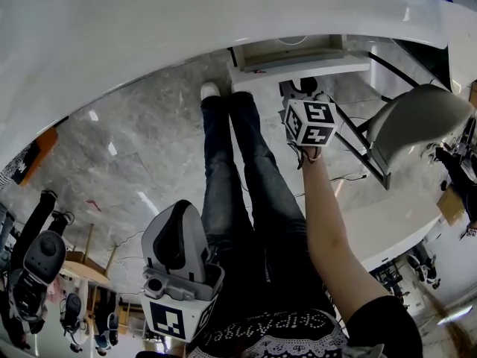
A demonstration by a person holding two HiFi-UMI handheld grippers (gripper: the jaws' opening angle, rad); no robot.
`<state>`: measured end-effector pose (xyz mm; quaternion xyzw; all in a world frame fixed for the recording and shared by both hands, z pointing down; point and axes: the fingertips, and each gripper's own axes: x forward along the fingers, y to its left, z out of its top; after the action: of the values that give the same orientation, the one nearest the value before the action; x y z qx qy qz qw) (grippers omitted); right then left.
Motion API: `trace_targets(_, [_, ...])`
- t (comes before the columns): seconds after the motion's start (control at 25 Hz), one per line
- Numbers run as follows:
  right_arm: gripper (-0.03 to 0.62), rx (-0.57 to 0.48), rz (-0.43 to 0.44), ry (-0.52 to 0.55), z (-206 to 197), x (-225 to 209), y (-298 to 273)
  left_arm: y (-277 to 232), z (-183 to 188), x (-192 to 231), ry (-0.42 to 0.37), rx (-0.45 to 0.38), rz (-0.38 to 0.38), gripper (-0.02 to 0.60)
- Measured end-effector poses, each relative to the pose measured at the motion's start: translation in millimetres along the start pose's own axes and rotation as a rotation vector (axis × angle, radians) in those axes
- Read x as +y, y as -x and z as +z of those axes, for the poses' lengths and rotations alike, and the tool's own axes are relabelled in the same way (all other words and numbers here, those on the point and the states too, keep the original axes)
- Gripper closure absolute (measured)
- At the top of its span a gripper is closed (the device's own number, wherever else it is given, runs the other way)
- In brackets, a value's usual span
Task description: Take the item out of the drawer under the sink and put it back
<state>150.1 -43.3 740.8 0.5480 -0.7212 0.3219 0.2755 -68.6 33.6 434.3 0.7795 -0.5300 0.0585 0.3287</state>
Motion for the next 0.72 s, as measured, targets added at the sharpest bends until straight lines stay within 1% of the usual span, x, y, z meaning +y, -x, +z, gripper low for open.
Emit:
trace_targets(0.12, [0.445,0.011,-0.008,0.001,-2,-1,1,1,1,-4,-0.01,-0.004,-0.009,0.577])
trace_targets(0.28, [0.445,0.019,-0.027,0.001,4,0,11,7,16,-9,-0.027,-0.033,-0.02,0.577])
trace_targets(0.44, [0.447,0.0,-0.041,-0.021,11,1,29,13,29,-12,-0.049,-0.061,-0.028,0.577])
trace_targets(0.6, [0.451,-0.028,-0.049,-0.04,25,-1,58,20,47,-20,-0.092,-0.081,-0.039,0.577])
trace_targets(0.72, [0.505,-0.073,-0.067,-0.061,47,-5,82,26,63,-19,-0.099,-0.112,-0.017,0.577])
